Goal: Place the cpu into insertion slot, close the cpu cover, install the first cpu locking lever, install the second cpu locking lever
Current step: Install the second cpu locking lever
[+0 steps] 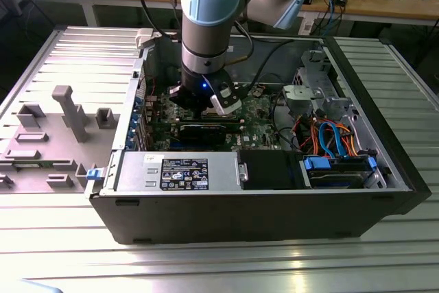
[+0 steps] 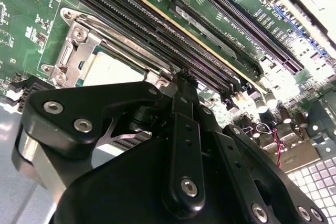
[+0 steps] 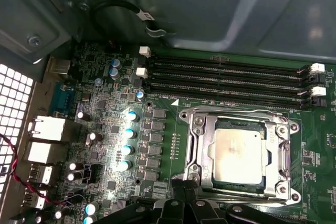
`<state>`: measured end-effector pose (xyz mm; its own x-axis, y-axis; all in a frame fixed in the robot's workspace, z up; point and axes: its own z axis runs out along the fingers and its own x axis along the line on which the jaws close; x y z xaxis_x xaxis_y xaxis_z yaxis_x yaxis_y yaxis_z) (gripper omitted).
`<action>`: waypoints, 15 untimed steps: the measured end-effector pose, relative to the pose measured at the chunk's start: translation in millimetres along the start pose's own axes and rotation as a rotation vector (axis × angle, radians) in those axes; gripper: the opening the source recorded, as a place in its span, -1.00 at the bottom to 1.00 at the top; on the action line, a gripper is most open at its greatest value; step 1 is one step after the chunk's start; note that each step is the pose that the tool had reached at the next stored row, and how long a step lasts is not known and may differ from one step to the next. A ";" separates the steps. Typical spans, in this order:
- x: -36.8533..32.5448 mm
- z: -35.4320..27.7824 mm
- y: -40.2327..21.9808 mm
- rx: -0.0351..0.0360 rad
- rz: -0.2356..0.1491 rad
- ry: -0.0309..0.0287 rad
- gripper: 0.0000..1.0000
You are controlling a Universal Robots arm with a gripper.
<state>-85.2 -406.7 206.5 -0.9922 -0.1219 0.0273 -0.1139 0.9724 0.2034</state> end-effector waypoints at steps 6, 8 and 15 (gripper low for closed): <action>1.0 0.6 0.0 -0.0027 0.000 -0.0003 -0.79; 2.8 1.4 0.1 -0.0070 0.000 -0.0008 -0.79; 3.9 3.8 -0.3 -0.0339 -0.002 -0.0038 -0.79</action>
<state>-89.2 -406.7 202.8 -0.9922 -0.1228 0.0232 -0.1139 0.9649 0.2365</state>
